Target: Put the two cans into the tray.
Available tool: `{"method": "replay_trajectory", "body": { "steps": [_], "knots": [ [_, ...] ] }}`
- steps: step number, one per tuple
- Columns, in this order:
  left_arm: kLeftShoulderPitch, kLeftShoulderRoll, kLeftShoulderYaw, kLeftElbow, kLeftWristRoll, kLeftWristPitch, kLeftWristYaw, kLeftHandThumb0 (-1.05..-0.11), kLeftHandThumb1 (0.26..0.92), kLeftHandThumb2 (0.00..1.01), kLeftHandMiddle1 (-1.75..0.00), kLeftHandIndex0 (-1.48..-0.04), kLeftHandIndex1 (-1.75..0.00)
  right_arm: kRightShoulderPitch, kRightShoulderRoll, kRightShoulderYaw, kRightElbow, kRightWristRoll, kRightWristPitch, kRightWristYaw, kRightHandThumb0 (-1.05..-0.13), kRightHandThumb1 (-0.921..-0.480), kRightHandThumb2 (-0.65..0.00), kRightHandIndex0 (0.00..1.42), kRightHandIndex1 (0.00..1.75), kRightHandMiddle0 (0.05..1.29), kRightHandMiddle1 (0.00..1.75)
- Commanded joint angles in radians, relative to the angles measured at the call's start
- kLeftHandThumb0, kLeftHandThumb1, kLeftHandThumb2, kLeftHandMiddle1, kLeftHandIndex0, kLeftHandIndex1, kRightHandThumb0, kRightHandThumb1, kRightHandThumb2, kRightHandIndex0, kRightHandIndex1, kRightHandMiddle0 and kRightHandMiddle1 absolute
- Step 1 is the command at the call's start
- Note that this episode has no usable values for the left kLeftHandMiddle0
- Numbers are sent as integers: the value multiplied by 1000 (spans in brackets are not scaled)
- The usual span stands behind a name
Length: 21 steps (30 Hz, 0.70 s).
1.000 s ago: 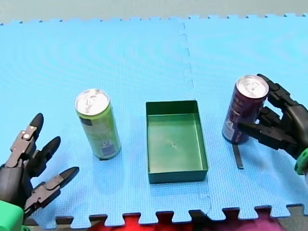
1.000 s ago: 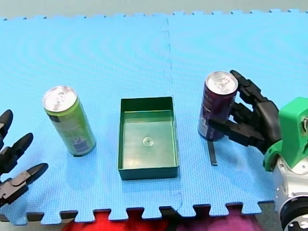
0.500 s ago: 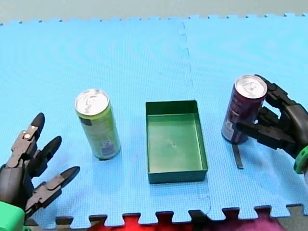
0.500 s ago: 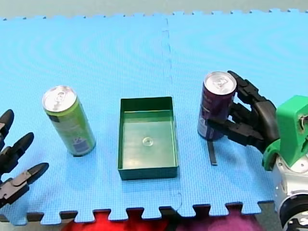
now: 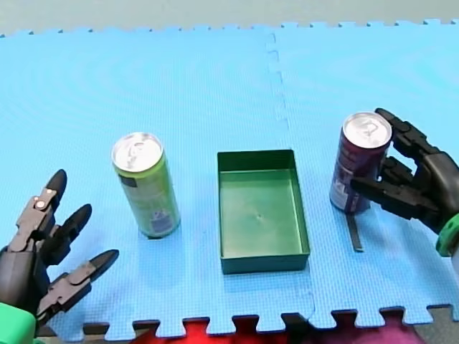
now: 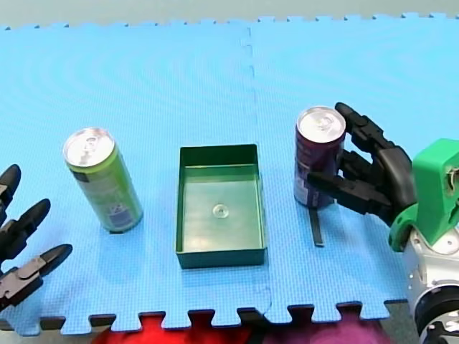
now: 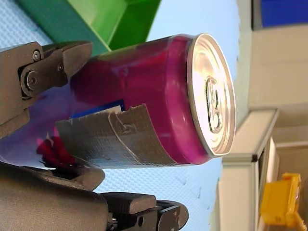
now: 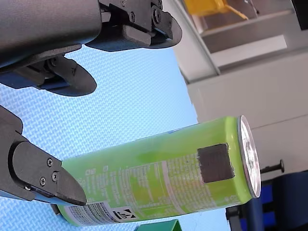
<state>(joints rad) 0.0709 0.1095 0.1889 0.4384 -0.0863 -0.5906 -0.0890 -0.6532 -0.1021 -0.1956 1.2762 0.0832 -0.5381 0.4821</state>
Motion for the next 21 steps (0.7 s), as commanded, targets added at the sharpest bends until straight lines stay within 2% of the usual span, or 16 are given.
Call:
{"method": "replay_trajectory", "body": {
  "steps": [1, 3, 4, 12, 21],
  "knots": [
    [0, 5, 4, -2, -6, 4, -1, -1048, 785, 3, -9, -260, -7, -1, -4, 4, -9, -4, -13, 7, -1038, -655, 0, 392, 13, 203, 1],
    [2, 4, 4, -8, -9, 7, -2, -1048, 784, 2, -8, -260, -6, 0, -6, 6, -14, -5, -16, 15, -984, -596, -2, 390, 9, 198, 1],
    [3, 3, 4, -10, -10, 9, -3, -1048, 783, 2, -8, -260, -6, 0, -7, 7, -14, -5, -15, 17, -961, -590, -3, 388, 7, 195, 1],
    [8, 3, 6, -27, -25, 24, -13, -1048, 781, 0, -5, -259, -3, -4, -10, 14, -15, -13, 11, -4, -869, -590, -3, 369, 0, 168, 0],
    [-6, 5, 17, -7, -57, 17, -44, -1048, 786, 2, -6, -263, -4, -9, -11, 17, -21, -14, 32, -22, -829, -592, -1, 351, 0, 155, 0]
  ]
}}
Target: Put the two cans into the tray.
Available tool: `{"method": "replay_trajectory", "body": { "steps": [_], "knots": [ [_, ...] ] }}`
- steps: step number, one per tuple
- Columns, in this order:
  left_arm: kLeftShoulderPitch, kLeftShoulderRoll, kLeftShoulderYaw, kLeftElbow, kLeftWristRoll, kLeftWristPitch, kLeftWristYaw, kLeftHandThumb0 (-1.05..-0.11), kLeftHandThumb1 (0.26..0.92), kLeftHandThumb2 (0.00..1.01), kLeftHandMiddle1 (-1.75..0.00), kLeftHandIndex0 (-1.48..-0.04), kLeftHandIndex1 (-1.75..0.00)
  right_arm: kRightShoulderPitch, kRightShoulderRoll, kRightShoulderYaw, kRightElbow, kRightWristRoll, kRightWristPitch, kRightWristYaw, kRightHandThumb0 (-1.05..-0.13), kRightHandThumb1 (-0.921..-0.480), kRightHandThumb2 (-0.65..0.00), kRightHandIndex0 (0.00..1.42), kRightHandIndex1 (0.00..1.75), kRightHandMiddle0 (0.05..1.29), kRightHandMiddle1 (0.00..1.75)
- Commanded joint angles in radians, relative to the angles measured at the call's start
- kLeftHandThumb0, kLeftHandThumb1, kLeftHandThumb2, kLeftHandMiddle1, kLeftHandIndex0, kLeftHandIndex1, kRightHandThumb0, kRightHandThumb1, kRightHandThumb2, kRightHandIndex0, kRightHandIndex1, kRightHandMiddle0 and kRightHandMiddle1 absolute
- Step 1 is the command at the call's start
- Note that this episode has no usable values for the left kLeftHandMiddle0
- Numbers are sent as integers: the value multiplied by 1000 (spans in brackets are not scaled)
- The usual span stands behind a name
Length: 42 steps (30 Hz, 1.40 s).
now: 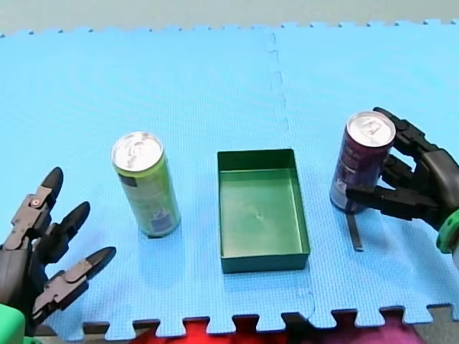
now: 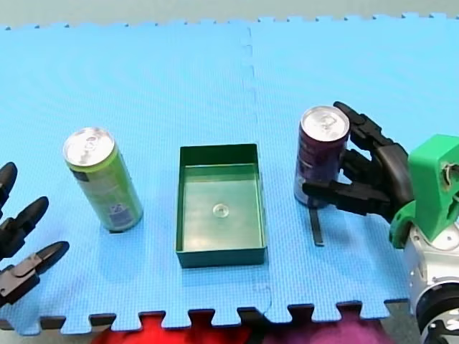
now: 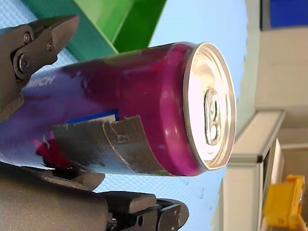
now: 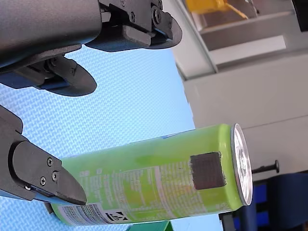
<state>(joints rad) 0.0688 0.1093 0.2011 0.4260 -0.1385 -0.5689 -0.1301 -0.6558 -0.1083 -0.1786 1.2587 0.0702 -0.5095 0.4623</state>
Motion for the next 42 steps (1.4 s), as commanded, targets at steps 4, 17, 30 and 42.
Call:
{"method": "replay_trajectory", "body": {
  "steps": [4, 17, 30, 42],
  "knots": [
    [-9, 9, 11, 18, -8, -14, -11, -1048, 790, 4, -8, -267, -5, -7, -5, 2, -5, -3, 5, -9, -822, -594, -1, 346, 0, 155, 0],
    [-18, 21, 23, 36, -22, -30, -42, -1048, 805, 8, -11, -275, -6, 3, 44, 16, 5, -88, -122, -384, -377, -744, -3, 1324, 68, 1263, 31],
    [-41, 27, 32, 71, -44, -42, -75, -1048, 809, 5, -9, -282, -6, 0, 26, -31, 25, -44, -96, -379, -360, -757, -3, 1354, 30, 1270, 6],
    [-66, 34, 40, 114, -59, -52, -107, -1048, 817, 7, -10, -289, -6, -7, 23, -67, 26, -5, -73, -327, -349, -763, -2, 1362, 11, 1265, 0]
  ]
}}
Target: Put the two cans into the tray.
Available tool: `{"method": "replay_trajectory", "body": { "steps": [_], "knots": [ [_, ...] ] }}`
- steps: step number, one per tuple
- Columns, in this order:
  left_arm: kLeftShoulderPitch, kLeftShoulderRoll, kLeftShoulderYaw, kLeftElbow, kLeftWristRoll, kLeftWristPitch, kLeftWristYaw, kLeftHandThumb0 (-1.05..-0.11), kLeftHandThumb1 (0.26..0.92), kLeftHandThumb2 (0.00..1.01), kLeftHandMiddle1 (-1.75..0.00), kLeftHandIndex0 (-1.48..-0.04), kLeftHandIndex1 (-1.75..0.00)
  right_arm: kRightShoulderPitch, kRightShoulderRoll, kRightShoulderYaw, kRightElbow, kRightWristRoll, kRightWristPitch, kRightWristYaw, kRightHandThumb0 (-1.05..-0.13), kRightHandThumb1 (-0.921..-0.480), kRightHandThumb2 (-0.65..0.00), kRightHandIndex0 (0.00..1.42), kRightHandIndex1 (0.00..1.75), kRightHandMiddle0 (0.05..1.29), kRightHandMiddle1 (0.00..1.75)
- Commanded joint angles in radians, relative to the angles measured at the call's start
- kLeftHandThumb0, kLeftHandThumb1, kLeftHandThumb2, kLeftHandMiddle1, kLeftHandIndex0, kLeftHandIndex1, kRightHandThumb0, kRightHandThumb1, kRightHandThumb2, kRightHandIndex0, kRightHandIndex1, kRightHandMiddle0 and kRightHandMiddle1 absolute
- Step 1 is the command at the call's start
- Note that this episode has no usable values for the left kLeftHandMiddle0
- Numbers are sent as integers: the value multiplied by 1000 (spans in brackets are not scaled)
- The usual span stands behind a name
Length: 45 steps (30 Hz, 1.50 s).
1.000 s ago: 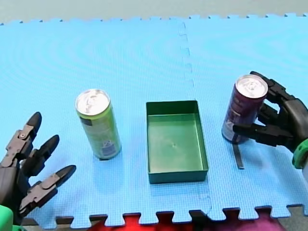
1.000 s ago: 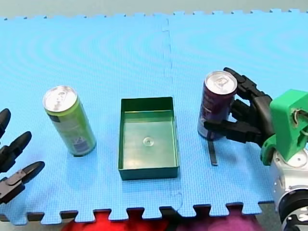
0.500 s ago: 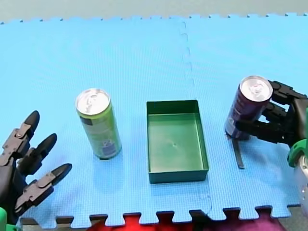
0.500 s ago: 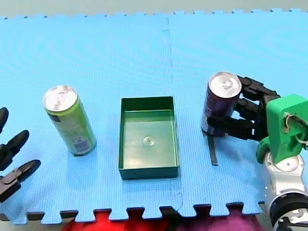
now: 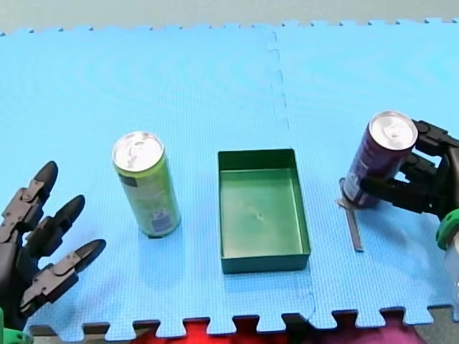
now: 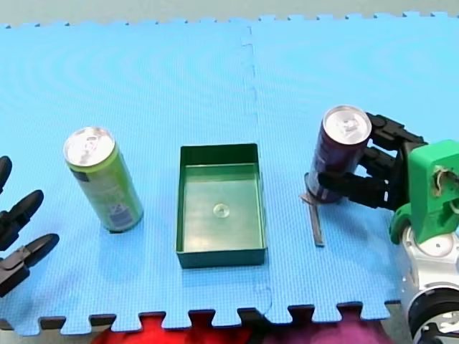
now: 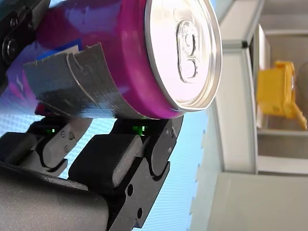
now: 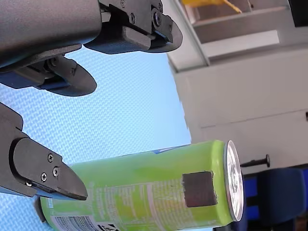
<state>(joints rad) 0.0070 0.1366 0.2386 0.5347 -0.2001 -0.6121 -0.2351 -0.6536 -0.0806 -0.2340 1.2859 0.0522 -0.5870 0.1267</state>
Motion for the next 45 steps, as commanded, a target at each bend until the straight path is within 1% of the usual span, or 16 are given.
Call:
{"method": "replay_trajectory", "body": {
  "steps": [1, 3, 5, 8, 10, 14, 15, 17, 21, 26, 30, 34, 37, 40, 42, 45],
  "knots": [
    [-4, 7, 1, 6, 5, -12, -1, -1048, 820, 8, -10, -289, -6, -13, -3, -17, -2, 22, 10, 21, -349, -764, -1, 1362, 10, 1264, 0],
    [-4, 5, -1, 8, 12, -20, 2, -1048, 826, 10, -10, -291, -6, -21, -3, -33, -7, 46, 27, 56, -348, -764, -1, 1362, 8, 1263, 0],
    [-3, 3, -3, 9, 21, -29, 7, -1048, 831, 12, -10, -292, -6, -30, -4, -37, -15, 56, 39, 75, -348, -763, 0, 1362, 7, 1262, 0],
    [0, 0, -7, 8, 35, -40, 13, -1048, 842, 15, -10, -292, -5, -39, -5, -27, -43, 52, 44, 78, -350, -760, 0, 1363, 5, 1261, 0],
    [5, -3, -11, 2, 43, -42, 19, -1048, 849, 17, -10, -291, -4, -39, -2, -16, -81, 49, 49, 81, -353, -758, 0, 1364, 5, 1261, 0],
    [18, -7, -19, -17, 58, -40, 34, -1048, 862, 20, -9, -289, -2, -20, 5, 1, -171, 58, 65, 105, -360, -755, 0, 1366, 4, 1262, 0],
    [21, -8, -20, -22, 61, -38, 38, -1048, 865, 20, -9, -288, -2, -11, 8, 4, -200, 63, 70, 114, -361, -754, 0, 1367, 4, 1262, 0],
    [27, -9, -23, -31, 66, -30, 43, -1048, 870, 20, -8, -287, -2, 4, 11, 9, -241, 69, 80, 123, -362, -753, 0, 1368, 4, 1262, 0],
    [38, -10, -30, -54, 73, -8, 56, -1048, 876, 19, -6, -285, 0, 16, 6, 16, -282, 71, 97, 127, -360, -751, 0, 1370, 3, 1262, 0],
    [48, -15, -38, -73, 77, 16, 68, -1048, 880, 17, -4, -281, 0, 49, 2, 37, -369, 67, 97, 135, -360, -751, 0, 1374, 4, 1262, 0],
    [52, -19, -43, -82, 85, 28, 81, -1048, 882, 14, -4, -279, 0, 64, -3, 53, -411, 61, 100, 136, -362, -752, -1, 1377, 4, 1262, 0],
    [55, -21, -47, -93, 80, 46, 82, -1048, 882, 11, -3, -277, 0, 75, -1, 71, -457, 53, 111, 127, -363, -753, -1, 1381, 4, 1262, 0],
    [55, -20, -48, -97, 75, 53, 78, -1048, 880, 9, -1, -275, 0, 84, 10, 91, -509, 45, 121, 119, -365, -754, -1, 1385, 5, 1263, 0],
    [56, -22, -49, -98, 78, 53, 82, -1048, 879, 7, -1, -273, 0, 98, 27, 107, -569, 53, 132, 123, -371, -754, -1, 1388, 5, 1264, 1],
    [55, -24, -48, -97, 81, 52, 88, -1048, 879, 7, -1, -273, 0, 101, 40, 114, -592, 58, 141, 124, -373, -755, -1, 1390, 5, 1265, 1],
    [56, -27, -50, -102, 87, 55, 100, -1048, 879, 6, 0, -273, 0, 97, 53, 126, -609, 57, 153, 120, -375, -755, -1, 1393, 5, 1266, 1]
  ]
}}
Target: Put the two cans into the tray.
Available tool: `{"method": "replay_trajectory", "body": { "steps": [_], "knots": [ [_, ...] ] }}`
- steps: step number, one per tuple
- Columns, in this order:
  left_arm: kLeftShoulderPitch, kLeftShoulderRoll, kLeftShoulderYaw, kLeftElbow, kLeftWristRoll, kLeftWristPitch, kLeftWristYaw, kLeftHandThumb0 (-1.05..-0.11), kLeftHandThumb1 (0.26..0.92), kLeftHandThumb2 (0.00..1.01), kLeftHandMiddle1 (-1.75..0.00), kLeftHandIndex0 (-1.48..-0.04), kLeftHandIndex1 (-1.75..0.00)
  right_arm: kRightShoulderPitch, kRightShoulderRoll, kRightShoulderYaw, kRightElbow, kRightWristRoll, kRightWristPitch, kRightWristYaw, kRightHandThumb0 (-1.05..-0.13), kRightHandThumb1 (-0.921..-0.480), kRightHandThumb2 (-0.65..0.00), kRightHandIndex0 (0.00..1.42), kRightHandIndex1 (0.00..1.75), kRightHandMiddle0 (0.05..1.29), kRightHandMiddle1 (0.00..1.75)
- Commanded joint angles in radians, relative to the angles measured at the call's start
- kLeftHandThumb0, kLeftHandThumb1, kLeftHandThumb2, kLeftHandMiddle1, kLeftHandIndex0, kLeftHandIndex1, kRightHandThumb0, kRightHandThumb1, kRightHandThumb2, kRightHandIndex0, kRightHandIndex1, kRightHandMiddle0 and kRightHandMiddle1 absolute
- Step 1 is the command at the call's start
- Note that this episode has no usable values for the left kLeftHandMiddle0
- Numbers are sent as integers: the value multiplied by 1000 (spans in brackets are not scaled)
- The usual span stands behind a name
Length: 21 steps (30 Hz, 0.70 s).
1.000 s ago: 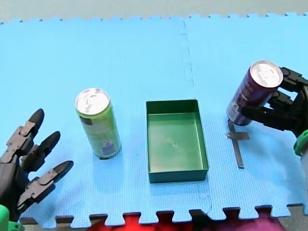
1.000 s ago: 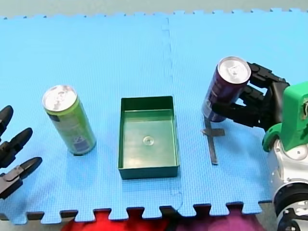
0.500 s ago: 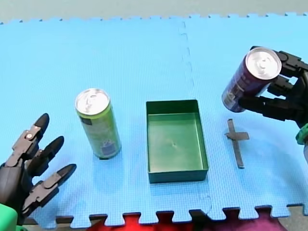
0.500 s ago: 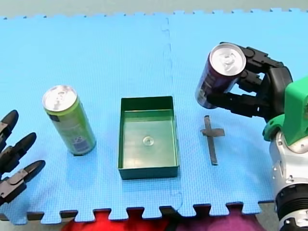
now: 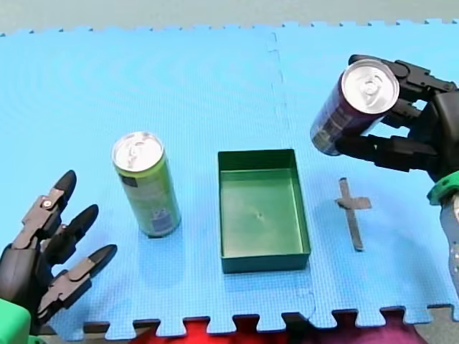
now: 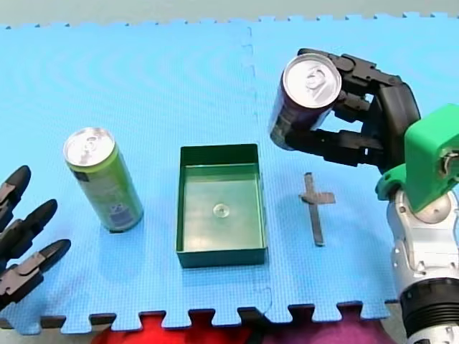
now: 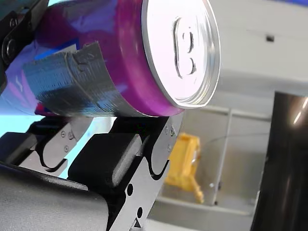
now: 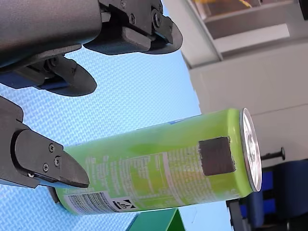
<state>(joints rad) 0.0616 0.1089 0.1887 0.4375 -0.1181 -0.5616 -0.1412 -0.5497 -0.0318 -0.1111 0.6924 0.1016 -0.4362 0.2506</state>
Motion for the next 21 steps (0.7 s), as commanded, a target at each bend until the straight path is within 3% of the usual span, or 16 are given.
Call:
{"method": "replay_trajectory", "body": {
  "steps": [1, 5, 8, 12, 14, 15, 17, 20, 21],
  "knots": [
    [3, -1, -1, -8, 7, 7, 10, -1048, 880, 5, 0, -273, 0, -8, 8, 7, -23, 7, 8, -5, -376, -755, -1, 1394, 5, 1266, 1],
    [6, -7, -5, -21, 14, 16, 26, -1048, 882, 6, 0, -273, 0, -8, 18, 22, -47, 5, 34, -5, -379, -756, 0, 1398, 5, 1268, 1],
    [7, -9, -6, -23, 17, 20, 32, -1048, 883, 5, 0, -272, 0, -17, 29, 36, -40, -6, 45, -11, -380, -755, 0, 1401, 5, 1269, 2],
    [5, -11, -8, -20, 20, 20, 35, -1048, 884, 5, 0, -271, 0, -36, 56, 53, -3, -15, 47, -22, -383, -755, 0, 1405, 5, 1271, 2],
    [3, -12, -9, -18, 20, 20, 37, -1048, 885, 5, 0, -271, 0, -49, 68, 56, 18, -11, 63, -24, -384, -754, 0, 1406, 5, 1271, 1],
    [3, -12, -9, -17, 21, 20, 38, -1048, 885, 4, 0, -270, 0, -58, 74, 56, 31, -7, 81, -23, -384, -754, 0, 1407, 5, 1271, 1],
    [1, -12, -10, -17, 22, 20, 40, -1048, 885, 4, 0, -270, 0, -81, 80, 57, 52, -5, 141, -27, -385, -754, 0, 1408, 4, 1271, 1],
    [1, -13, -11, -20, 24, 23, 43, -1048, 885, 3, 0, -270, 0, -102, 80, 67, 33, -15, 262, -43, -387, -754, 0, 1408, 3, 1271, 1],
    [1, -14, -12, -21, 24, 25, 44, -1048, 884, 3, 0, -270, 0, -108, 80, 70, 27, -19, 291, -48, -388, -754, 0, 1407, 2, 1271, 1]
  ]
}}
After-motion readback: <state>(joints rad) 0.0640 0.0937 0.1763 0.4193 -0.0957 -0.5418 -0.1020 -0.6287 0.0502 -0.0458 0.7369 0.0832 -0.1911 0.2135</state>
